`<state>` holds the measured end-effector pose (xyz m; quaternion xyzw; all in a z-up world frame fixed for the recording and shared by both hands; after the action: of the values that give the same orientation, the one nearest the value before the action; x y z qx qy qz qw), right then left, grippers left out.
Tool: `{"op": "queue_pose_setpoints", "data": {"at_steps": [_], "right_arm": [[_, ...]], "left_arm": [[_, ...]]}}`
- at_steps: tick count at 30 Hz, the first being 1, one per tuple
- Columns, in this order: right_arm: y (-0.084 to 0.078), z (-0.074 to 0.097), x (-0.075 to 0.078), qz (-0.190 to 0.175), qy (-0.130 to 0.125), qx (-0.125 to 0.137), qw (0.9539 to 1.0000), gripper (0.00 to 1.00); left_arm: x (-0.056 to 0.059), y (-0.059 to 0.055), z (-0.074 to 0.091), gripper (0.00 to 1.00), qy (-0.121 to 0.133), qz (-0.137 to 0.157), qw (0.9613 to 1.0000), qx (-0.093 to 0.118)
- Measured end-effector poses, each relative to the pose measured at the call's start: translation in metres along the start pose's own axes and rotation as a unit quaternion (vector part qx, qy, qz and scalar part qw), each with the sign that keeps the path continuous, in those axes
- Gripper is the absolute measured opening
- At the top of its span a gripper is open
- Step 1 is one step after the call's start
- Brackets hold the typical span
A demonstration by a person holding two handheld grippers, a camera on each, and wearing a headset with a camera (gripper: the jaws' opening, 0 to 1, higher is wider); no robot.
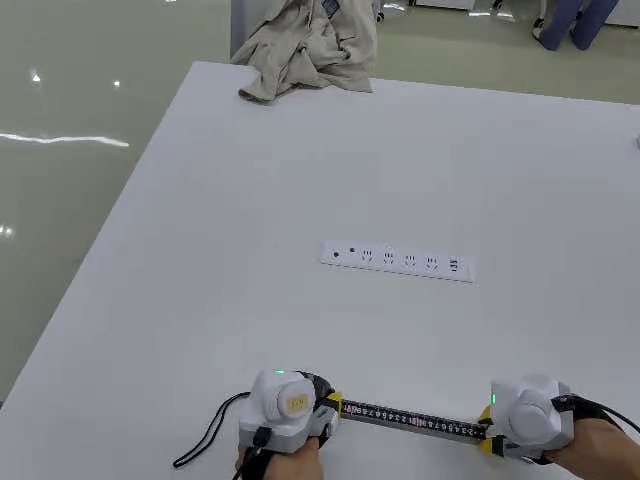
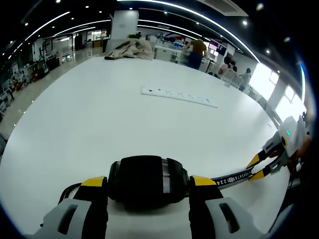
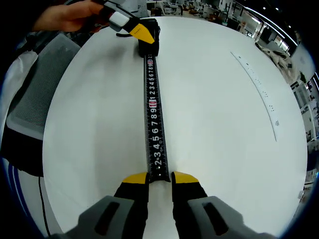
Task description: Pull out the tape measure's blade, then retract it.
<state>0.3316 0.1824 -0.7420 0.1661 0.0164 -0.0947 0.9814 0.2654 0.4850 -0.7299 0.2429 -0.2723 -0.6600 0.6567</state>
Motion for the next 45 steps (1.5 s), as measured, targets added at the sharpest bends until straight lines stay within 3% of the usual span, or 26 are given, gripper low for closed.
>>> {"op": "queue_pose_setpoints", "data": {"at_steps": [6, 8, 24, 31, 45], "right_arm": [[0.0004, 0.0004, -0.0009, 0.01, 0.003, -0.002, 0.9999, 0.16], [0.0002, -0.0001, -0.0006, -0.008, 0.001, -0.003, 1.0, 0.15], [0.0031, 0.0011, -0.0029, 0.052, 0.002, -0.009, 0.9986, 0.14], [0.003, -0.0002, -0.0041, 0.084, -0.009, -0.003, 0.9965, 0.14], [0.0056, -0.0008, -0.0058, 0.08, -0.027, 0.013, 0.9963, 0.14]], "left_arm": [[0.0002, -0.0004, -0.0006, 0.63, 0.001, -0.003, 1.0, 0.0], [0.0004, -0.0002, -0.0001, 0.63, 0.002, -0.004, 1.0, 0.002], [0.0004, -0.0016, -0.0001, 0.61, 0.001, -0.014, 0.9999, 0.005], [0.0, -0.0011, 0.0, 0.61, 0.0, -0.014, 0.9999, 0.003], [0.0001, -0.0009, -0.0001, 0.61, -0.001, -0.016, 0.9999, 0.005]]}}
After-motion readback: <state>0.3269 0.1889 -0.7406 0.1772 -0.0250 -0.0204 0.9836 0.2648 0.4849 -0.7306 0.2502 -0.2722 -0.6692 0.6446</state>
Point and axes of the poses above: the centre of the closed fingertips' face, and the gripper's own axes: z roughly backward along the fingers, x roughly to its right, y roughly out of its top, the point moved 9 cm from there along z, roughly backward along the fingers, and after that the axes turned 10 degrees about -z, right-handed, at the moved point
